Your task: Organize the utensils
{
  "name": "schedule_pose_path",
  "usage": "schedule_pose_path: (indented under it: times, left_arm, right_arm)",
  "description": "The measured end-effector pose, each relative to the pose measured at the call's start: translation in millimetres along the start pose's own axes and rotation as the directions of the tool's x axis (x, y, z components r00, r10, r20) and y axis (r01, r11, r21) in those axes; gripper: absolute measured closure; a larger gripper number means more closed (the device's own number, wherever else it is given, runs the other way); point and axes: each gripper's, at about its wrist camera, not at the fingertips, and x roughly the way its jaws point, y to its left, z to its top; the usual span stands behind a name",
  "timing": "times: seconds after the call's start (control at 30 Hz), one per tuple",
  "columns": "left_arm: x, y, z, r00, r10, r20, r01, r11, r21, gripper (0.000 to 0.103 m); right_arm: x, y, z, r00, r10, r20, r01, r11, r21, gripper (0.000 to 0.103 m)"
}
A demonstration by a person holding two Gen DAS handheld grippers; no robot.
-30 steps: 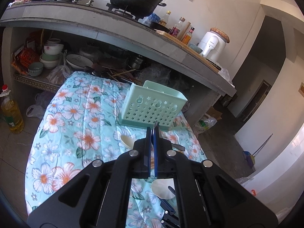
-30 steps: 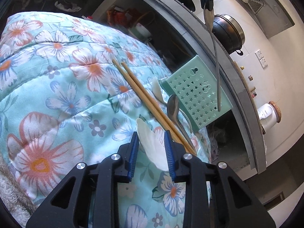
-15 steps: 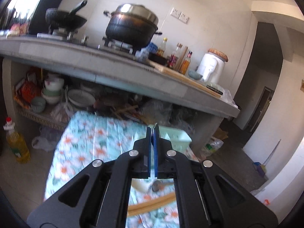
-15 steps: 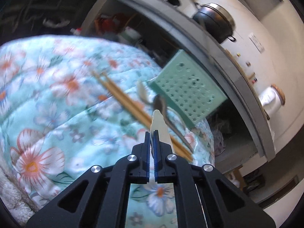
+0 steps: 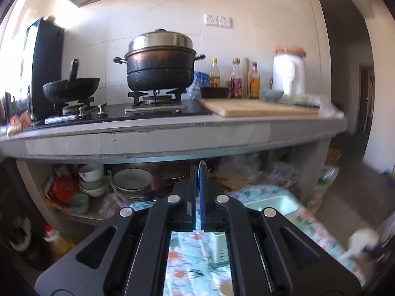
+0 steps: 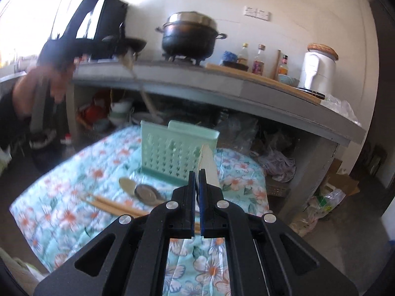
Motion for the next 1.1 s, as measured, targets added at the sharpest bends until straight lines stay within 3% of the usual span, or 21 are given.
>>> schedule_pose_path:
  times: [0.13,0.43,0.6,0.7,0.83,0.9,1.1]
  left_arm:
    - [24.3,-6.6,-3.4,0.999,0.036,-0.037,-0.034,0.998,0.051,0.102]
    - [82.1,-14.7,-19.4,0.981,0.026,-0.192,-0.008,0.995,0.095,0.102]
    - [108.9,-3.6,-35.2,0.962,-0.040,-0.270,0.039,0.999,-0.009,0.100]
    - [111.6,4.9,-43.8,0.964,-0.071,-0.255,0.052,0.995,-0.081,0.098]
    - [105.0,9.8,-48.6,0.973,-0.084,-0.215,0.061,0.992,-0.110,0.082]
    - [100.8,13.3,-50.5,0.975,-0.083,-0.206,0.058,0.991,-0.123,0.079]
    - [77.6,24.5,-58.9,0.981,-0.109,-0.158,0.077,0.977,-0.199,0.072]
  right_arm:
    - [-4.5,-29.9,17.8,0.999,0.031,0.043,-0.035,0.994,0.100,0.100]
    - [3.5,-91.2,59.3,0.980,0.123,0.157,-0.163,0.948,0.273,0.100]
    - [21.5,-113.8,87.4,0.934,0.250,0.256,-0.330,0.879,0.345,0.100]
    - [38.0,-122.0,103.9,0.910,0.290,0.295,-0.388,0.845,0.368,0.100]
    - [75.0,-127.4,119.5,0.878,0.360,0.316,-0.470,0.778,0.416,0.100]
    - [93.7,-126.7,122.1,0.865,0.388,0.317,-0.497,0.751,0.436,0.100]
    - [149.0,-126.3,114.4,0.846,0.446,0.291,-0.532,0.680,0.504,0.100]
